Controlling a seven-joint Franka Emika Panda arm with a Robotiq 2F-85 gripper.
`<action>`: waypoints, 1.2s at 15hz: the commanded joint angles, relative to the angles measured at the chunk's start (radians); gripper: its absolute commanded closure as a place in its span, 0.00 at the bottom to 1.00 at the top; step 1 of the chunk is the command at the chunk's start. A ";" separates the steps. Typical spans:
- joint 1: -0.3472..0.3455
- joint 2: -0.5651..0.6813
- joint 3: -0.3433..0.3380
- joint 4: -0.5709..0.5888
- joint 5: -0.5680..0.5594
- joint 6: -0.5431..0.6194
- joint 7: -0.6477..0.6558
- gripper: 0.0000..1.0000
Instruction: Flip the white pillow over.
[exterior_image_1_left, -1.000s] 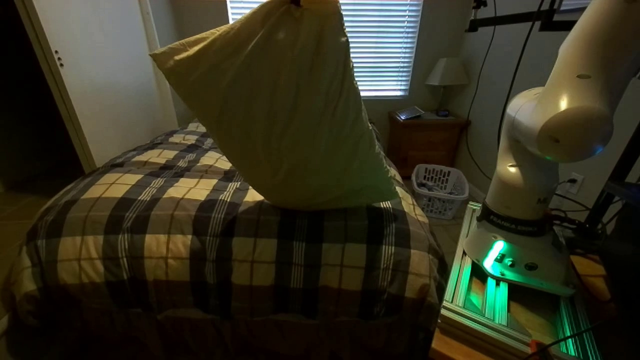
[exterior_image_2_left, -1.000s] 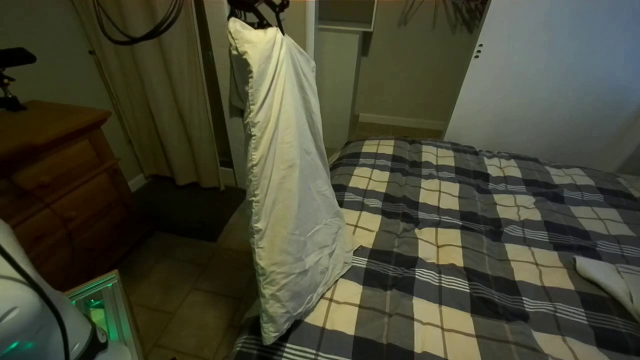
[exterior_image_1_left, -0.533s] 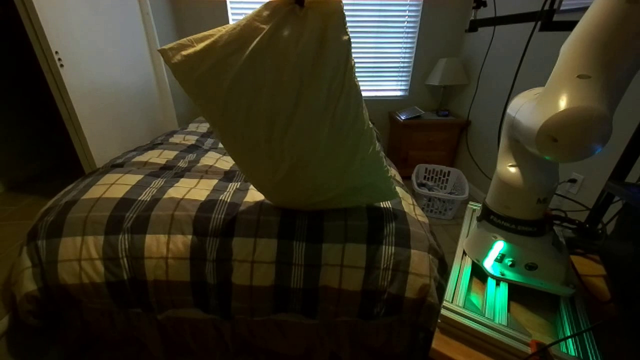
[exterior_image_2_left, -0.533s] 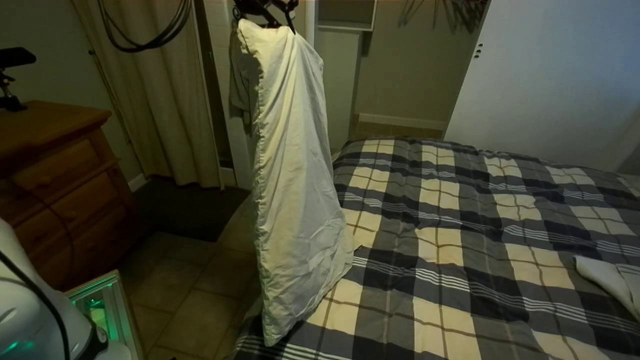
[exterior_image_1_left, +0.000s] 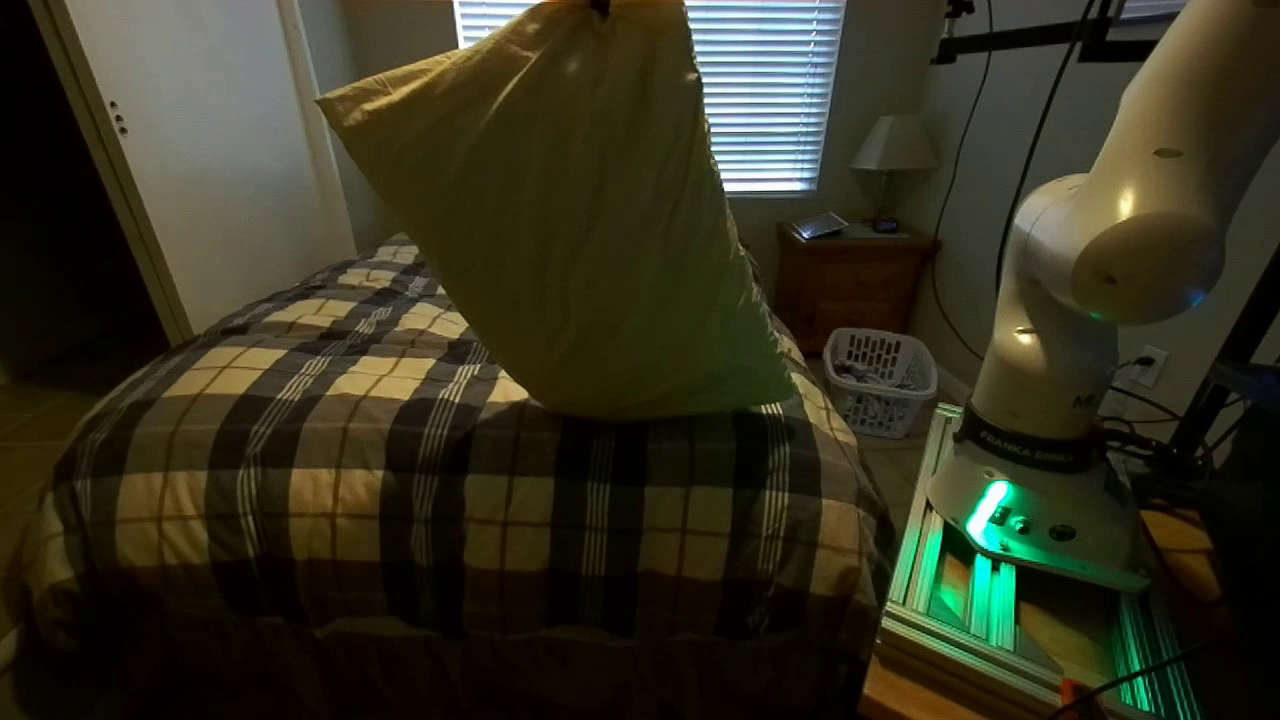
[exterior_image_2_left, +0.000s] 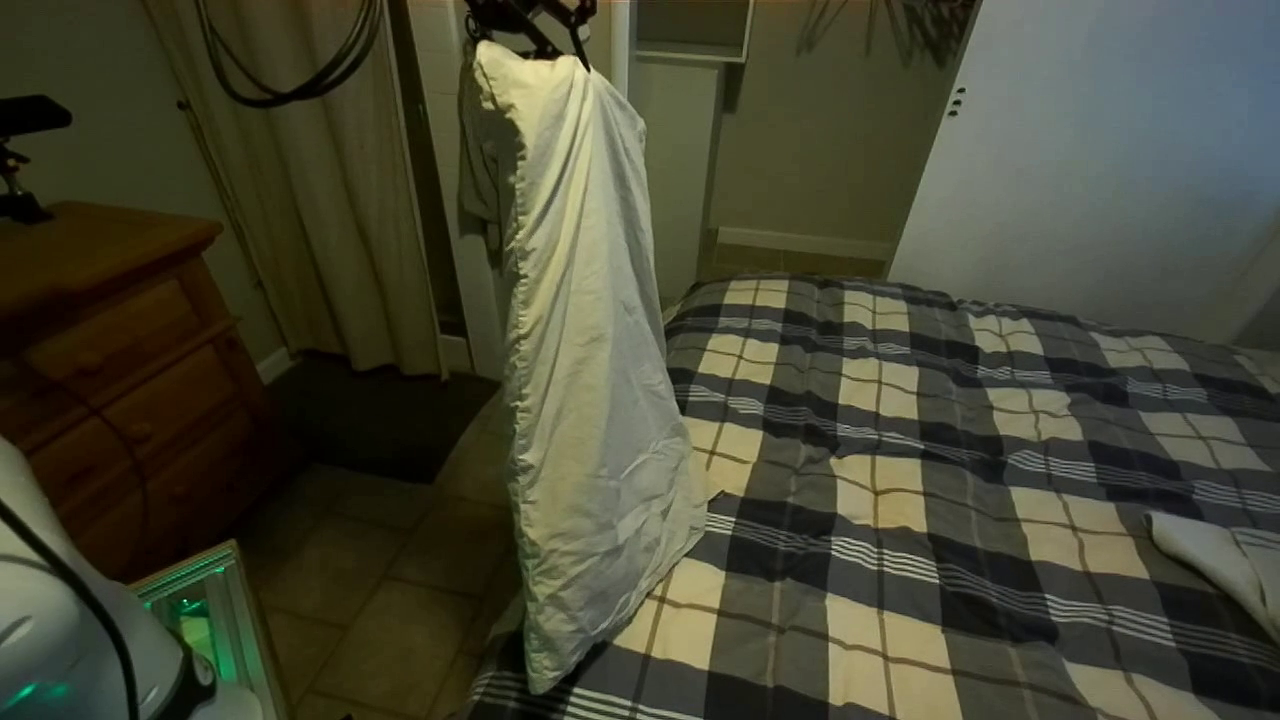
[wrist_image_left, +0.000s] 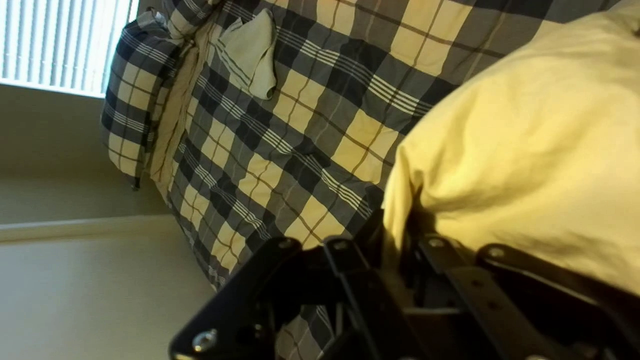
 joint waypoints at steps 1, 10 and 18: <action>-0.022 -0.041 -0.038 -0.051 -0.035 0.016 -0.015 0.98; -0.136 -0.144 -0.211 -0.191 -0.212 0.222 0.054 0.98; -0.233 -0.124 -0.265 -0.293 -0.298 0.365 0.277 0.98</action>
